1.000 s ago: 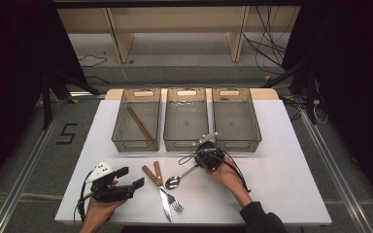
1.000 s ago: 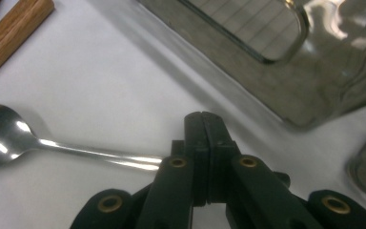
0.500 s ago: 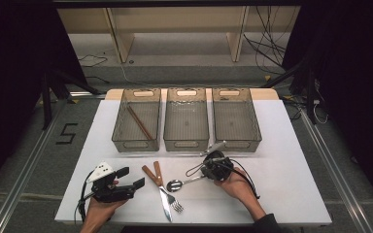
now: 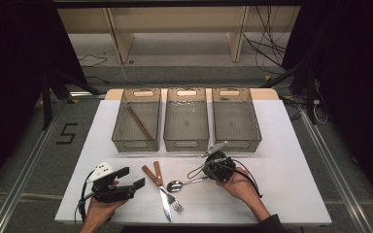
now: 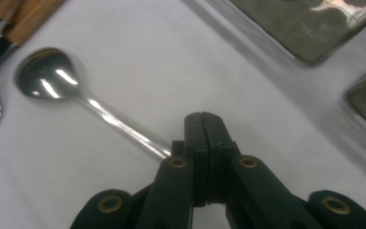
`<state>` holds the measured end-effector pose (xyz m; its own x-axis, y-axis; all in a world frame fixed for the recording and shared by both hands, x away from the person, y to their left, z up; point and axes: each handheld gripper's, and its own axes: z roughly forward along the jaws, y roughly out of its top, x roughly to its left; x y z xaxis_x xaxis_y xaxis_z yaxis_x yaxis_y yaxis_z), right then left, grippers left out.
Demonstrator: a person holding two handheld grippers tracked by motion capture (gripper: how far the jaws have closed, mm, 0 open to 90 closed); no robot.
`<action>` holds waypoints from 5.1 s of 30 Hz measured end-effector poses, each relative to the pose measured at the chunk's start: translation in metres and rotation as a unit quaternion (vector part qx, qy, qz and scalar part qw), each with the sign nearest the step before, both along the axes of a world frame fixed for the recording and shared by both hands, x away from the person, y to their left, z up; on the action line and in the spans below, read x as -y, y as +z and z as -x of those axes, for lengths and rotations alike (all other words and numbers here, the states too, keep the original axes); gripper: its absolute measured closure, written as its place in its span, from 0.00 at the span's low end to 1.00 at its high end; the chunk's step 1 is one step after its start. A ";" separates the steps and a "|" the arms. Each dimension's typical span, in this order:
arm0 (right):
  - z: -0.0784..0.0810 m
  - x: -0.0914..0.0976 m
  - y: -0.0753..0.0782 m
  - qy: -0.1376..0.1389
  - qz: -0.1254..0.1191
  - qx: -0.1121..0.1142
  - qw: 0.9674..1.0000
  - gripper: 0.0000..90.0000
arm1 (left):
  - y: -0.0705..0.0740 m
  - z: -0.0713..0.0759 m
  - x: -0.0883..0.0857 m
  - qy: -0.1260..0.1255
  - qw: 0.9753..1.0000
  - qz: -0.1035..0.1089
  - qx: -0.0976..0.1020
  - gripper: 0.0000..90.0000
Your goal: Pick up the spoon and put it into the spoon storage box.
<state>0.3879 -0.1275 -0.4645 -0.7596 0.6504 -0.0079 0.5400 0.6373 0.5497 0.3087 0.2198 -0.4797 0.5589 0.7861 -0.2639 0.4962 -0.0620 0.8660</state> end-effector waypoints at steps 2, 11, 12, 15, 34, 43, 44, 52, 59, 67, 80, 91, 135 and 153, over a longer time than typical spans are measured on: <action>-0.004 0.001 -0.003 -0.004 0.006 -0.002 1.000 1.00 | 0.000 0.000 0.000 0.000 1.000 0.001 0.000 0.20; -0.009 0.002 -0.009 -0.014 0.024 -0.012 1.000 1.00 | 0.000 0.000 0.000 0.002 1.000 0.004 0.001 0.20; -0.009 0.002 -0.009 -0.015 0.025 -0.014 0.999 1.00 | 0.000 0.000 0.000 0.002 1.000 0.003 0.001 0.20; -0.009 0.002 -0.009 -0.014 0.024 -0.016 0.999 1.00 | 0.000 0.000 0.000 0.002 1.000 0.004 0.001 0.20; -0.006 0.003 0.007 0.077 0.016 -0.020 0.997 0.76 | 0.000 0.000 0.000 0.002 1.000 0.004 0.001 0.20; -0.003 -0.021 0.012 0.201 0.075 -0.035 0.976 0.54 | 0.001 0.000 0.000 0.003 1.000 0.003 0.001 0.20; -0.004 -0.022 0.010 0.209 0.080 -0.035 0.974 0.53 | 0.001 0.000 0.000 0.003 1.000 0.003 0.002 0.20; -0.006 -0.034 0.003 0.231 0.123 -0.036 0.964 0.59 | 0.001 0.000 0.001 0.002 1.000 0.003 0.001 0.20; -0.009 -0.039 0.001 0.242 0.141 -0.046 0.959 0.69 | 0.001 0.000 0.000 0.002 1.000 0.003 0.000 0.20; -0.007 -0.042 0.001 0.254 0.145 -0.056 0.955 0.82 | 0.001 0.000 0.001 0.001 1.000 0.003 0.000 0.20; -0.002 -0.044 0.002 0.278 0.157 -0.056 0.946 0.91 | 0.001 0.000 0.000 0.002 1.000 0.004 0.000 0.20; 0.004 -0.044 0.004 0.296 0.165 -0.051 0.939 0.95 | 0.001 0.000 0.000 0.002 1.000 0.003 -0.002 0.20; -0.022 -0.016 0.063 0.126 -0.025 -0.009 0.992 1.00 | 0.001 0.001 0.001 -0.006 1.000 -0.001 0.014 0.20; -0.070 -0.027 0.100 0.024 -0.106 0.006 0.994 1.00 | 0.001 0.002 0.002 -0.007 1.000 -0.006 0.020 0.19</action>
<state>0.4584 -0.1000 -0.3642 -0.7908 0.6009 0.1166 0.5045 0.5321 0.6799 0.3067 0.2179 -0.4792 0.5793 0.7813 -0.2322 0.4598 -0.0780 0.8846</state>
